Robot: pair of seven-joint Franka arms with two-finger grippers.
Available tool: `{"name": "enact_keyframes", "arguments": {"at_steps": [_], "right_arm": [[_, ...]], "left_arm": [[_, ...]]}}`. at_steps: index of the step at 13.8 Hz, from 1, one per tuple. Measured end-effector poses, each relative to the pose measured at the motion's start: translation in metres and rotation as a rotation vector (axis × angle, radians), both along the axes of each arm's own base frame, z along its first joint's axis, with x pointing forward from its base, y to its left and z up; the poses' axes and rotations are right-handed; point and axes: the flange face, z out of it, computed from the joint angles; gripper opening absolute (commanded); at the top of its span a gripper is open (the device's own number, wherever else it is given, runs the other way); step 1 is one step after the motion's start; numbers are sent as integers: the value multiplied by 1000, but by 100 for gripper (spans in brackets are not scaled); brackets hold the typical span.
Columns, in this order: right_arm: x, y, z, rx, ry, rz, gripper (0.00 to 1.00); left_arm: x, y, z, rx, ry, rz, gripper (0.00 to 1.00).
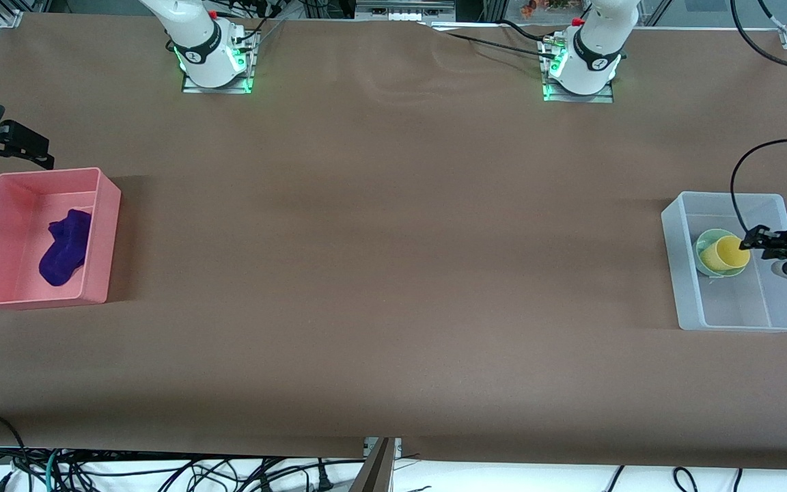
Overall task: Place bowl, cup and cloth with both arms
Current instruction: 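Open the left gripper and lift it away from the cup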
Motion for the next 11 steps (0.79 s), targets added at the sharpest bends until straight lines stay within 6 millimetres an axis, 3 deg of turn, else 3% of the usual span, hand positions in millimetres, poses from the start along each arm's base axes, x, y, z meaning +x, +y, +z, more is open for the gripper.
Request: {"name": "enact_keyframes", "arguments": {"at_steps": [2,6,8,11], "right_arm": [[0,0,0,0,0,1,100],[0,1,0,0,0,2,100],[0,1,0,0,0,2,100],[0,2,0,0,0,3,100]], "left_arm": [[11,-42,57,1,-13,-32,100],[19,-159,157,-20,-13,39,100],[18,-207,192,-14,1,92,100],[13,-263,223,15,-18,122,100]]}}
